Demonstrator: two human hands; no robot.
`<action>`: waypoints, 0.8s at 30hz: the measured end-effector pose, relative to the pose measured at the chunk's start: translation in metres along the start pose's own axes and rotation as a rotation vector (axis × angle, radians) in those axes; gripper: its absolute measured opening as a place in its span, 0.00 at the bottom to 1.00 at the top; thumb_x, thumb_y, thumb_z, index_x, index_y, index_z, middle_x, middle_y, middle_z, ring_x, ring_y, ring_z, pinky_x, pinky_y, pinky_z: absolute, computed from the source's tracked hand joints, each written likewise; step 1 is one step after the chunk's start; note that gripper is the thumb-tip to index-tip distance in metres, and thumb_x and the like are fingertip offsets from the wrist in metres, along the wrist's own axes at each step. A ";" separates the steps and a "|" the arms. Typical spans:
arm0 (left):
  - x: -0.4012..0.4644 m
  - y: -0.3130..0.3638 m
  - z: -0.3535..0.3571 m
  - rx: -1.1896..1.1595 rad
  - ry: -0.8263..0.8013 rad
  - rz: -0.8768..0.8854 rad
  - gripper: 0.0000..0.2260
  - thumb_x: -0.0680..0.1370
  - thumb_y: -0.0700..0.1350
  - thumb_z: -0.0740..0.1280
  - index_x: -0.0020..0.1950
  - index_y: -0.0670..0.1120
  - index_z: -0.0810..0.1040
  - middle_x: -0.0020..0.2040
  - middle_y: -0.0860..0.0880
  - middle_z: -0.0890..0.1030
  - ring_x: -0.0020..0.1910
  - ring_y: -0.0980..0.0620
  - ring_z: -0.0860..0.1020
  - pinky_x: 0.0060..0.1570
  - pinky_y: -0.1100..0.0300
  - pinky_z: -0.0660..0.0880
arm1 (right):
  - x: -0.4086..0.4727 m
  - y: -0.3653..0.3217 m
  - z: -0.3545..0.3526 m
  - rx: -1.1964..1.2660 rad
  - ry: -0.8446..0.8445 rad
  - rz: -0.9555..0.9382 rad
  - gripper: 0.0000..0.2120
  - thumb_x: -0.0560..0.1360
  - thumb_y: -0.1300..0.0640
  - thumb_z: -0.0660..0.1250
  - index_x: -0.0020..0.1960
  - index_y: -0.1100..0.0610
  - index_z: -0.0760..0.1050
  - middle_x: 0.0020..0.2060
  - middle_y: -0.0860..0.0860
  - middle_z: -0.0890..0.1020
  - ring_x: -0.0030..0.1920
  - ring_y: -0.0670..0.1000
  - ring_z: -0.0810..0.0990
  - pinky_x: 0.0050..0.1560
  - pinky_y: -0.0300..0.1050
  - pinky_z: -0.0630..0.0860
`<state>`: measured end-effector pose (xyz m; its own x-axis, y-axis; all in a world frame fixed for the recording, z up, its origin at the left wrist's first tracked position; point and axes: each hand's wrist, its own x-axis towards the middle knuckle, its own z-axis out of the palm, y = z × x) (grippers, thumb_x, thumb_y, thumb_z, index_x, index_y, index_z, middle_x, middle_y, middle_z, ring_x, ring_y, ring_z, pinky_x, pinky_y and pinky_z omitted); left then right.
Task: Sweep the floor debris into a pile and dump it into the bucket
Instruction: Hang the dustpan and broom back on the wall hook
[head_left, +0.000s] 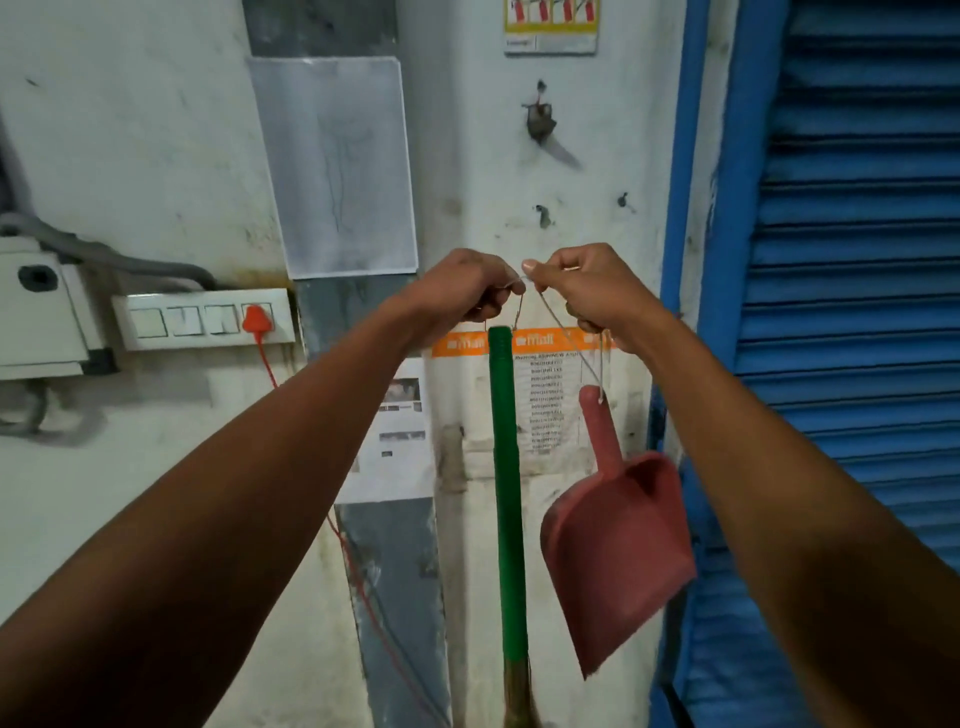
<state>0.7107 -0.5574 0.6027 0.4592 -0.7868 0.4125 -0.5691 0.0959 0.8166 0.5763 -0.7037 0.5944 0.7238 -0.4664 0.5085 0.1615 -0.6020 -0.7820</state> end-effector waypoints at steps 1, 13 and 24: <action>0.012 0.006 -0.003 0.005 -0.004 0.022 0.11 0.82 0.40 0.62 0.51 0.37 0.83 0.35 0.47 0.74 0.34 0.51 0.69 0.37 0.57 0.66 | 0.009 -0.002 -0.005 -0.029 0.039 0.000 0.18 0.77 0.41 0.73 0.43 0.57 0.81 0.25 0.45 0.64 0.26 0.49 0.58 0.27 0.41 0.57; 0.120 0.060 -0.015 0.181 0.098 0.176 0.10 0.83 0.40 0.64 0.45 0.43 0.83 0.36 0.49 0.81 0.34 0.54 0.74 0.37 0.60 0.71 | 0.091 -0.033 -0.053 -0.295 0.196 -0.123 0.20 0.77 0.38 0.72 0.58 0.51 0.74 0.45 0.48 0.77 0.37 0.45 0.73 0.32 0.41 0.69; 0.195 0.090 -0.024 0.344 0.271 0.222 0.08 0.82 0.44 0.69 0.46 0.45 0.86 0.40 0.47 0.83 0.37 0.53 0.76 0.39 0.59 0.73 | 0.179 -0.031 -0.076 -0.058 0.139 -0.161 0.10 0.79 0.51 0.74 0.53 0.57 0.85 0.28 0.47 0.71 0.28 0.48 0.62 0.25 0.41 0.60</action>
<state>0.7655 -0.6874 0.7660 0.4358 -0.5790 0.6891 -0.8448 0.0009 0.5351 0.6500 -0.8179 0.7372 0.5919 -0.4435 0.6730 0.2256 -0.7104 -0.6667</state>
